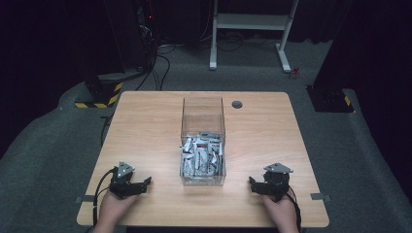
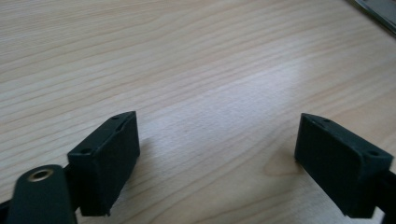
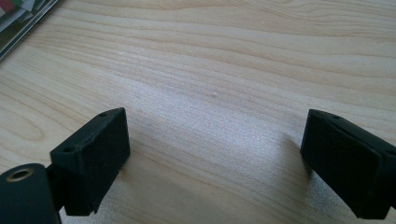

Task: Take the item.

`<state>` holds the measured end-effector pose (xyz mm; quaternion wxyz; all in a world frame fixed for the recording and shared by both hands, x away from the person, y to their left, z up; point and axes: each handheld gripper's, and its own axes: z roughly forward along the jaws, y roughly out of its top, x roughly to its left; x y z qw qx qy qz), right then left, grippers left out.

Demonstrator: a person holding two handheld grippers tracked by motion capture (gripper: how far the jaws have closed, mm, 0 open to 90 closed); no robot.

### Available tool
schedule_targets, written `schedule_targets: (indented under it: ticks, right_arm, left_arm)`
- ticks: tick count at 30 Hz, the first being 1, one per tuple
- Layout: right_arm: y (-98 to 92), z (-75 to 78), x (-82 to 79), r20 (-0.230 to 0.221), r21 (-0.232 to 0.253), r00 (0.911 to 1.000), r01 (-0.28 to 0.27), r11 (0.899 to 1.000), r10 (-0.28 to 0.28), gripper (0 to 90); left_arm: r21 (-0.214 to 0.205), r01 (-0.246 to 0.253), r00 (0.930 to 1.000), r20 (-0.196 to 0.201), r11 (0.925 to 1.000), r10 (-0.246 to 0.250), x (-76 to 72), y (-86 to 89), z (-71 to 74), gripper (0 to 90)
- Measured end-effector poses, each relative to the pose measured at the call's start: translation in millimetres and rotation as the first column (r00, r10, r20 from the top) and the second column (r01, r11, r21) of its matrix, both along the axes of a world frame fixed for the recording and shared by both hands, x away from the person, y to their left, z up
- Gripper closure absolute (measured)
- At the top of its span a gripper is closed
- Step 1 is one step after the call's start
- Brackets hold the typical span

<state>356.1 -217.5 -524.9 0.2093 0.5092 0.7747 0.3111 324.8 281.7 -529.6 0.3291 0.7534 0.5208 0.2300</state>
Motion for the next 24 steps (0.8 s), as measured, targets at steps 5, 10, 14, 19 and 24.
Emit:
schedule_targets:
  ticks: [5, 10, 14, 19, 24]
  right_arm:
    - [-0.6, 0.0, 0.5, 0.0, 0.003, 1.0, -0.006, 1.0, 0.006, 7.8]
    - [0.1, 0.1, 1.8, -0.002, 0.0, 1.0, -0.004, 1.0, 0.004, 7.8]
    - [-0.6, 0.2, 1.3, -0.002, 0.0, 1.0, -0.009, 1.0, 0.009, 7.8]
    - [-0.7, 0.2, 1.5, -0.003, 0.001, 0.9999, -0.01, 1.0, 0.01, 7.8]
    - [-0.4, 0.1, 1.6, -0.002, 0.0, 0.9999, -0.01, 1.0, 0.01, 7.7]
  left_arm:
    - [-0.032, 0.022, 0.9997, -0.009, 0.9993, -0.022, 0.0, 3.6, 0.5, 13.7]
    - [-0.067, 0.007, 1.0, 0.001, 0.9977, -0.007, -1.1, 7.2, 2.6, 13.9]
    - [-0.066, 0.004, 0.9999, 0.011, 0.9978, -0.003, -2.4, 7.5, 3.3, 14.5]
    - [-0.079, 0.019, 0.999, 0.042, 0.9967, -0.016, -6.3, 4.0, 10.5, 15.0]
    - [-0.097, 0.046, 0.9975, 0.058, 0.9942, -0.04, -8.2, -2.9, 16.4, 18.1]
